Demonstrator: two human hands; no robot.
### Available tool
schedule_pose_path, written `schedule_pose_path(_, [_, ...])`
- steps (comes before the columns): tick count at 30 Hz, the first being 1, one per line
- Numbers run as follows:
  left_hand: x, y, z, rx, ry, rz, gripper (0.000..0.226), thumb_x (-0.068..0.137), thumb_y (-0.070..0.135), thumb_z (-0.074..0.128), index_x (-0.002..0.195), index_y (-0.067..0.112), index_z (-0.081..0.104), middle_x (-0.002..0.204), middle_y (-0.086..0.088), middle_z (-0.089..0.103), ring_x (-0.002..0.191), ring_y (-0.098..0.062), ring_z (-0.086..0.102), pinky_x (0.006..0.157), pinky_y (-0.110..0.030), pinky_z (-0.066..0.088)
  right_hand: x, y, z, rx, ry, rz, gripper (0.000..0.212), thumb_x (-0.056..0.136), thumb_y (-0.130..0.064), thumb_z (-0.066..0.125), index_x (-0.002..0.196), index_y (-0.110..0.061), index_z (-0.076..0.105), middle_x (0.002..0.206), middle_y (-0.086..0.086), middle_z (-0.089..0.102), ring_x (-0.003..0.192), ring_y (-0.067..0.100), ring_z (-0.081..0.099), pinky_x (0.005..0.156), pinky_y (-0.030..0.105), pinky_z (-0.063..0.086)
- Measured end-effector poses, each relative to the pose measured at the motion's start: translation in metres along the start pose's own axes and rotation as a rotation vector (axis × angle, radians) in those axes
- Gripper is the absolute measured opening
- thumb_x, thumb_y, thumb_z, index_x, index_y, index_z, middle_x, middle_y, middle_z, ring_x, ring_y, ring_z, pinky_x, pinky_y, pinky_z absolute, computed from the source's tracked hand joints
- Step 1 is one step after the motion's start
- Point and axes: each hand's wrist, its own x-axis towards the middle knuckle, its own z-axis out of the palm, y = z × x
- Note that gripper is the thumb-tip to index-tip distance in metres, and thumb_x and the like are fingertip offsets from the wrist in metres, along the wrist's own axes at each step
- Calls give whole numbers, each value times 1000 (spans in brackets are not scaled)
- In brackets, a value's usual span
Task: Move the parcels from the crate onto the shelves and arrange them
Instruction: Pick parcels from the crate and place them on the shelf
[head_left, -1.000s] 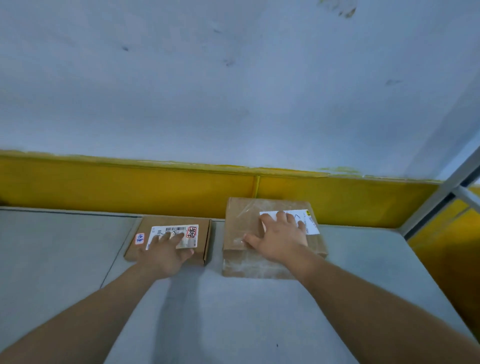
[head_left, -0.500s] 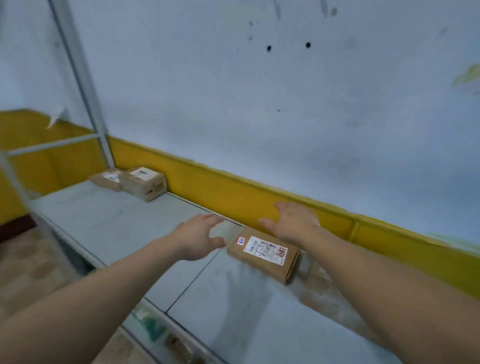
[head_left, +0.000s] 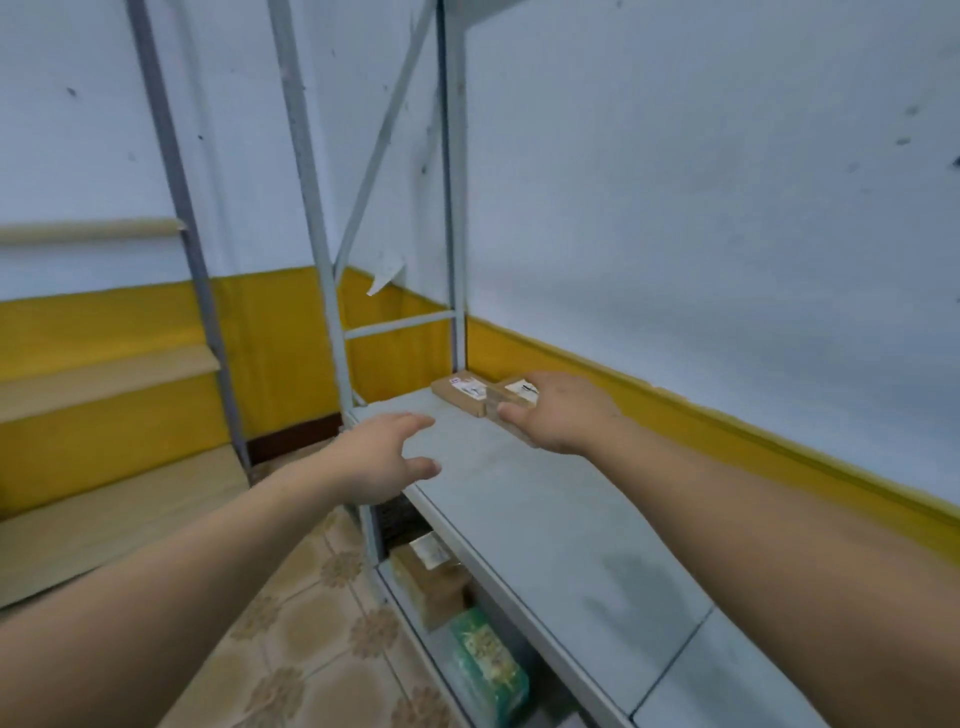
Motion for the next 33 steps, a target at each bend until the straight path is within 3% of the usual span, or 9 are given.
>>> schedule_pose_path(7, [20,-110,-16,-48,29,-129,68,91,49,58,150,32,29,156,5,30,144,-20,25,116,-43,27,89,-110,39,-39,-59,-151,79,91,-72,39,152,-23,34,151,7,45,135,31,44,105,47,43])
schedule_pose_path(18, [133,-253,-36,-168,60,-331,62,94,40,58,148,25,33,154,4,33,140,-15,33,113,-31,30,297,-225,125,52,-180,-302,74,93,-69,41,149,-20,36,147,7,47,130,30,48,99,46,47])
schedule_pose_path(24, [183,-330,-57,-258,81,-476,63,94,43,57,149,31,30,155,5,32,138,-16,36,108,-31,34,391,-291,162,68,-298,-359,75,94,-69,40,150,-19,34,148,6,46,131,29,48,98,43,48])
schedule_pose_path(27, [204,-381,-65,-267,85,-540,64,93,45,56,149,33,28,153,5,36,132,-17,44,100,-29,39,433,-332,185,61,-318,-403,74,96,-66,40,152,-18,33,150,8,44,133,30,46,101,43,46])
schedule_pose_path(33, [259,-515,-78,-265,60,-577,63,93,44,57,149,32,29,153,4,36,134,-19,41,104,-32,38,525,-424,247,33,-347,-419,74,96,-66,41,152,-19,33,150,8,45,132,30,47,100,43,47])
